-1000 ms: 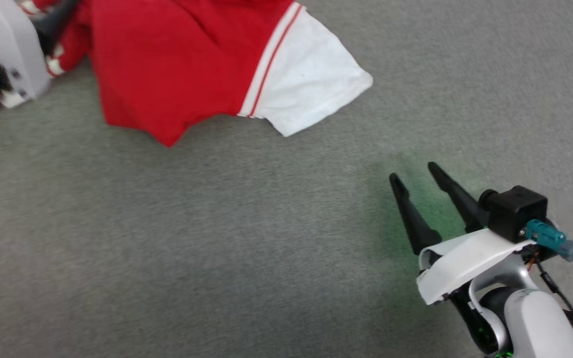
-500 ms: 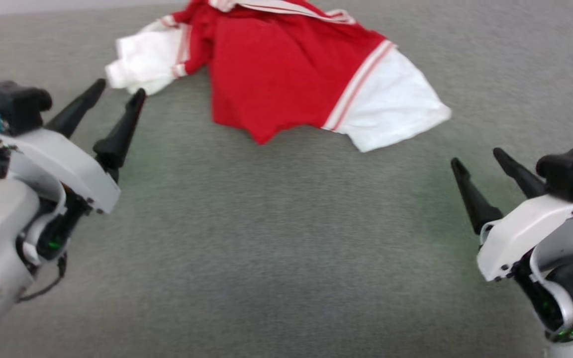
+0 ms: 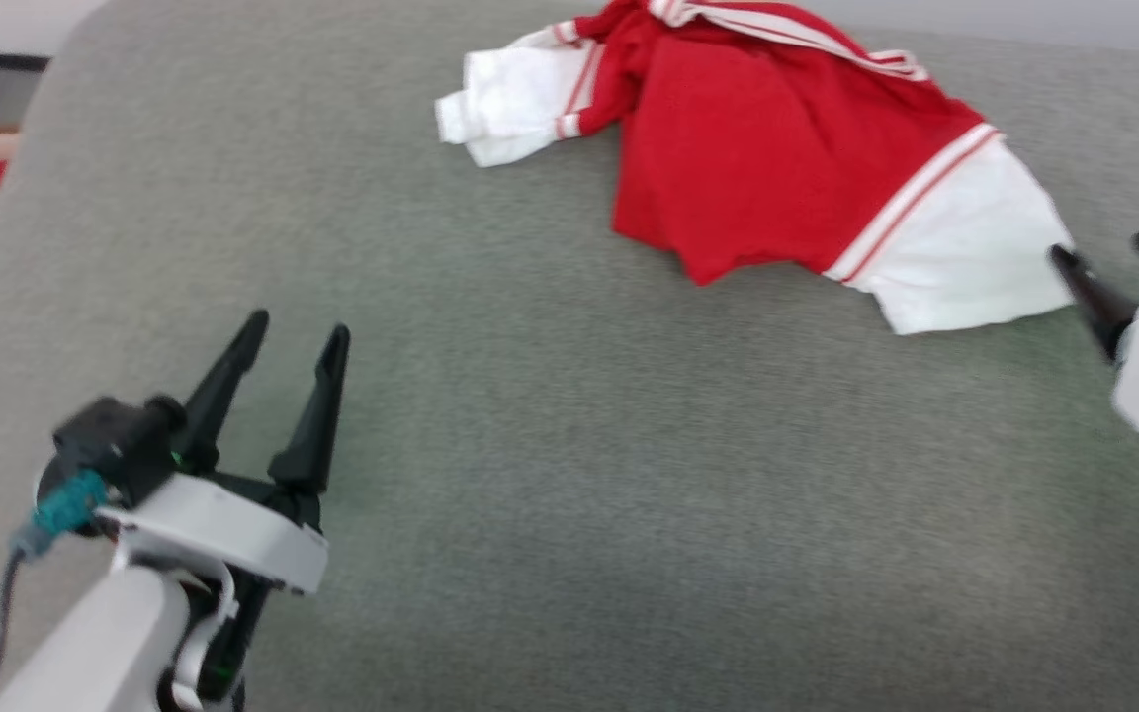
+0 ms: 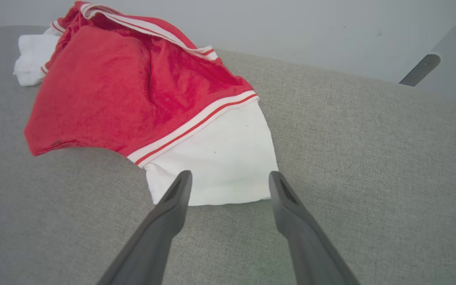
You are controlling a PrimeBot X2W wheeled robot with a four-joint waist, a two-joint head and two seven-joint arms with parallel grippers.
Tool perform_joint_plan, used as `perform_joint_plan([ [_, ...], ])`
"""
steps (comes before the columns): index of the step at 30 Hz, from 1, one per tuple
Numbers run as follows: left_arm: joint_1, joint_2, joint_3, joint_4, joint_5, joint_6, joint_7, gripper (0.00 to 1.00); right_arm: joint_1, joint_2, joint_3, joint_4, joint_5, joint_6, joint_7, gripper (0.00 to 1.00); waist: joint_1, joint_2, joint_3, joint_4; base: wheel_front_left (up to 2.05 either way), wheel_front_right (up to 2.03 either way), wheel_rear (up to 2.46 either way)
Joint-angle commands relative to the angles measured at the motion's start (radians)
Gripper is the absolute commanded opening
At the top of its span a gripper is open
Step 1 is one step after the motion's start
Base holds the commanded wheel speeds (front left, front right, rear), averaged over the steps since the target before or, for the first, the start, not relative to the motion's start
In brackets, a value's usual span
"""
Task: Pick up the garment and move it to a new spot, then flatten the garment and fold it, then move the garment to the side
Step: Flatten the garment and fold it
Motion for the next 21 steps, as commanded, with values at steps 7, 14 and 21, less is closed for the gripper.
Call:
perform_joint_plan([
  [7, 0.106, -0.127, 0.134, -0.024, 0.171, -0.092, 0.0, 1.0, -0.154, -0.101, -0.016, 0.15, -0.031, -0.001, 0.134, 1.0, 0.0, 0.0, 0.056, 0.121, 0.0, 0.0, 0.0],
  [14, 0.128, -0.228, 0.219, -0.014, 0.267, -0.18, 0.0, 1.0, -0.279, -0.169, 0.019, 0.283, -0.096, -0.001, 0.24, 1.0, 0.0, 0.0, 0.125, 0.167, 0.0, 0.0, 0.0],
  [21, 0.103, -0.274, 0.268, 0.002, 0.315, -0.222, 0.0, 1.0, -0.359, -0.162, 0.016, 0.358, -0.13, -0.001, 0.257, 1.0, 0.0, 0.0, 0.188, 0.177, 0.0, 0.0, 0.0],
])
